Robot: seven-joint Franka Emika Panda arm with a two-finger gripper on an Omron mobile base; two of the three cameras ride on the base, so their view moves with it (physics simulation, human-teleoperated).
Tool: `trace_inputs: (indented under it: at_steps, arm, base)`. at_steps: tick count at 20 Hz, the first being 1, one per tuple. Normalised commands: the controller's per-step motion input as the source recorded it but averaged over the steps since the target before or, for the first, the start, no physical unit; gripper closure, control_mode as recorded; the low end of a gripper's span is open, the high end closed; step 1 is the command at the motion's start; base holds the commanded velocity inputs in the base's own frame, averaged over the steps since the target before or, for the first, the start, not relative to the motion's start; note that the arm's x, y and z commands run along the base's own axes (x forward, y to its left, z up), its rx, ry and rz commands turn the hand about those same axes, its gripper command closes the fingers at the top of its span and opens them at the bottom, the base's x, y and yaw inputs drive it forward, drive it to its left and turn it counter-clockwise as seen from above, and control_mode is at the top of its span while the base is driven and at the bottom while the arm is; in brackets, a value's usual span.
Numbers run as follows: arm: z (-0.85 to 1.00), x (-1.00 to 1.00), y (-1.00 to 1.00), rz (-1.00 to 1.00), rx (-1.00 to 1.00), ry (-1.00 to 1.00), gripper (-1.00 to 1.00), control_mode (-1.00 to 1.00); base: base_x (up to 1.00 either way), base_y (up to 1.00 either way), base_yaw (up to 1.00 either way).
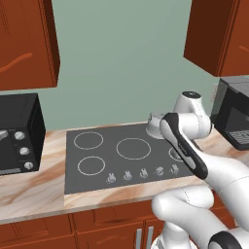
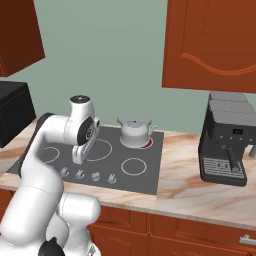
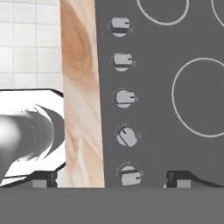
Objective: Lower the heat of the kettle.
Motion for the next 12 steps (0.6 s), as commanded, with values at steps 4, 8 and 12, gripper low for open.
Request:
trace_inputs:
  at_steps: [4,8,12]
  arm:
    - [-0.52,0.09,0.00,0.61,-0.06,0.05,-1.00,-1.00]
    - [-0.63,0.07,0.00,0.57,-0.10,0.03,-1.00,-1.00]
    - [-0.63,0.06,0.00,0.53,-0.10,0.03,-1.00,-1.00]
  base:
    - [0.00,0.00,0.00]
    - [0.00,0.00,0.00]
    - [0.00,0.00,0.00]
